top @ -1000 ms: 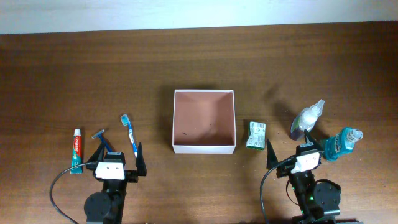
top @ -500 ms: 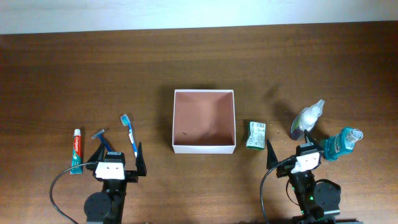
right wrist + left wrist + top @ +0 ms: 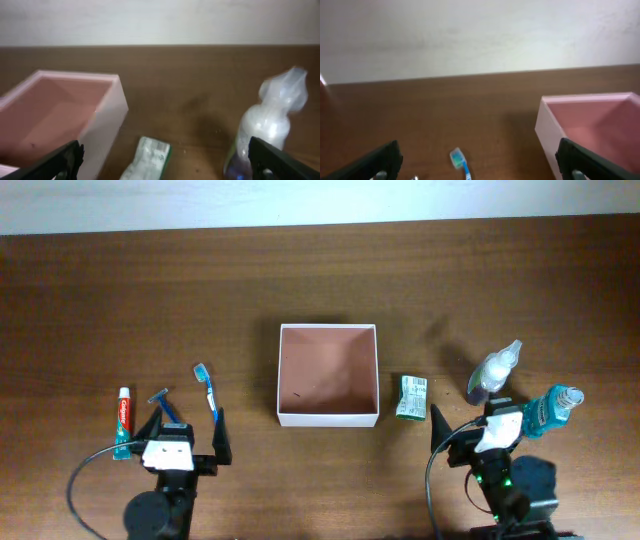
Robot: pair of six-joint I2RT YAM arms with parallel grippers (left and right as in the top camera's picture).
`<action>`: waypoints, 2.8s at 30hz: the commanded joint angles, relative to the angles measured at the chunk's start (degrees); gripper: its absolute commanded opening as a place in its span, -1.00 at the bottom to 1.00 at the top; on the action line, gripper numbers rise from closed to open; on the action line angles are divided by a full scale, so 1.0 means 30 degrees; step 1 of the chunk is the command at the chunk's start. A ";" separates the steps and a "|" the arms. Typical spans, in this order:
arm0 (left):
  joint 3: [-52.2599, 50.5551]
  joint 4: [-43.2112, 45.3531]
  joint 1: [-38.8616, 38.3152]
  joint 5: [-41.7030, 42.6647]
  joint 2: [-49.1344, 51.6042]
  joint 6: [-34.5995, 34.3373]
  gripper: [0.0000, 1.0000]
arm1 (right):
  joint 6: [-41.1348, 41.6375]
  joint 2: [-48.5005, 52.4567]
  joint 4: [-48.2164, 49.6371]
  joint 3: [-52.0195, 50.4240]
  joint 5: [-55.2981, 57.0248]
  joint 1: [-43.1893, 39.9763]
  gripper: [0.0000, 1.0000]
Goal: Pack container
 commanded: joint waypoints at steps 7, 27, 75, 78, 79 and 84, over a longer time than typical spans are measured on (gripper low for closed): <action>0.8138 -0.4991 0.0102 -0.0051 0.6564 -0.0277 0.99 | 0.0284 0.8065 -0.6725 0.9938 0.0328 -0.0138 0.96; 1.8134 -1.5657 0.0102 0.1938 1.8717 -0.0262 0.99 | 0.1668 2.1252 -1.9861 2.4101 0.0714 -0.1617 0.97; 1.8127 -1.5671 0.0102 0.1938 1.8724 -0.0255 0.99 | 0.0918 3.1219 -1.9271 2.4902 0.0787 -0.5850 0.39; 1.8127 -1.5686 0.0102 0.1945 1.8724 -0.0255 0.99 | 0.0925 3.1234 -1.9278 2.4902 0.0794 -0.5850 0.39; 1.8127 -1.5708 0.0102 0.1945 1.8724 -0.0262 0.99 | 0.0918 3.1241 -1.9285 2.4902 0.0794 -0.5850 0.39; 1.8127 -1.5752 0.0102 0.1945 1.8724 -0.0255 0.99 | 0.0918 3.1270 -1.9322 2.4625 0.0794 -0.5850 0.33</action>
